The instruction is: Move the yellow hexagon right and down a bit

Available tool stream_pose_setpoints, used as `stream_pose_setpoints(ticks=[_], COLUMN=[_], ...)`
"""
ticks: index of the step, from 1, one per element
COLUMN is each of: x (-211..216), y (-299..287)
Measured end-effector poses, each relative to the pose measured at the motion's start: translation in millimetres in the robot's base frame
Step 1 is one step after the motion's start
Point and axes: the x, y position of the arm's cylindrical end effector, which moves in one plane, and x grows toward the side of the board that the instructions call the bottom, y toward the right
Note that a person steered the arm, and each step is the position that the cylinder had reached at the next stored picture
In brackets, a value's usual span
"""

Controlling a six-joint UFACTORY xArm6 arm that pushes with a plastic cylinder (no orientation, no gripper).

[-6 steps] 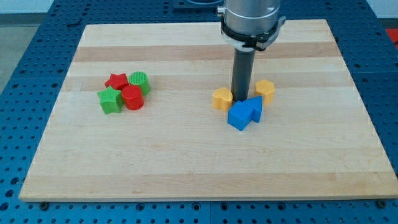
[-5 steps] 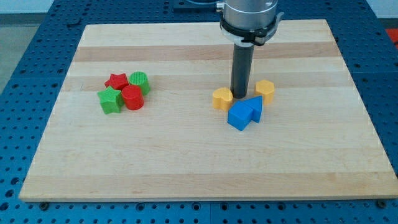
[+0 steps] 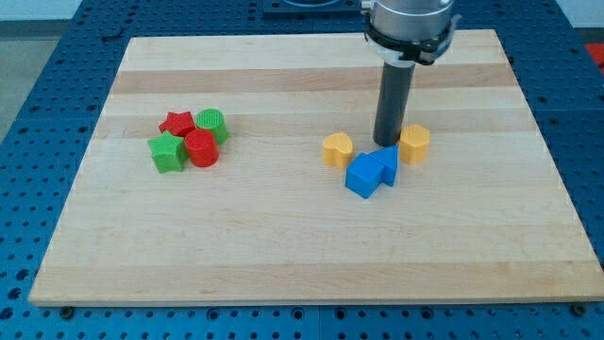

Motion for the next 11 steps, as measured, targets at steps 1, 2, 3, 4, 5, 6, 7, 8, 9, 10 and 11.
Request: stream_pose_setpoints(ticks=[1,2,3,4,5,6,7,8,9,10,11], x=[2,2,15,16,-4,-12,-11,-9,-6,-2,3], y=[2,2,2,1,1,1,5,10,17,25,31])
